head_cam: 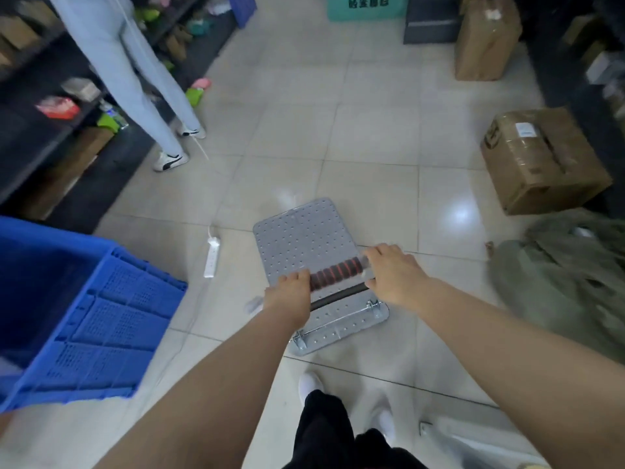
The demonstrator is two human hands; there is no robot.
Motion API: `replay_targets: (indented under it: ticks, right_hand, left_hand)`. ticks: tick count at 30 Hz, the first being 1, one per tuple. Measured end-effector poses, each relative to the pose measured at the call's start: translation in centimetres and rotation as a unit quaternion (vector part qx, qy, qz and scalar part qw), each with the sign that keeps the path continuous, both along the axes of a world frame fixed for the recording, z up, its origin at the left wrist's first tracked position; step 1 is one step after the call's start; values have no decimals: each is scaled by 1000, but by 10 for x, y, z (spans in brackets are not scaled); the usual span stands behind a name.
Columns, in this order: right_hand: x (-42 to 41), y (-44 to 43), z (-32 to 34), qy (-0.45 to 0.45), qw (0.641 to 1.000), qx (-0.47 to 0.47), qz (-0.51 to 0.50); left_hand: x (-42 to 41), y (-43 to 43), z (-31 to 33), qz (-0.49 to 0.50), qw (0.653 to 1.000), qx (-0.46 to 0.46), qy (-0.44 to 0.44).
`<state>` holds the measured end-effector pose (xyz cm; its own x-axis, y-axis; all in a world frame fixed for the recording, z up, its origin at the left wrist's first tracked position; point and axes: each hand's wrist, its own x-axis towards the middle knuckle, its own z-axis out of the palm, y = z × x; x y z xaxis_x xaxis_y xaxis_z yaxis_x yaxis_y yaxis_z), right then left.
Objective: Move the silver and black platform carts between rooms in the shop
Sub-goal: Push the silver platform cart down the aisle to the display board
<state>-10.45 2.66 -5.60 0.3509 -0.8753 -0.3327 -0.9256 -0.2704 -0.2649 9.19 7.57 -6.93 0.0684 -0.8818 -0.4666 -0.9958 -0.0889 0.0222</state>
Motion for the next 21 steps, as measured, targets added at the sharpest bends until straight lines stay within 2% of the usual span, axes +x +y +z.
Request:
replay_targets:
  ticks: [6, 11, 14, 17, 21]
  right_hand:
    - [43, 35, -33, 40, 995, 14, 89]
    - [81, 58, -36, 81, 985, -24, 148]
    - [115, 58, -28, 92, 985, -21, 141]
    - [155, 51, -24, 43, 991, -23, 126]
    - [207, 60, -37, -22, 996, 21, 86]
  left_hand:
    - [54, 41, -5, 86, 995, 6, -47]
    - [109, 60, -14, 78, 995, -30, -50]
    - [140, 50, -16, 75, 995, -52, -32]
    - [169, 33, -13, 48, 998, -39, -15]
    - [206, 21, -11, 11, 1000, -6, -6]
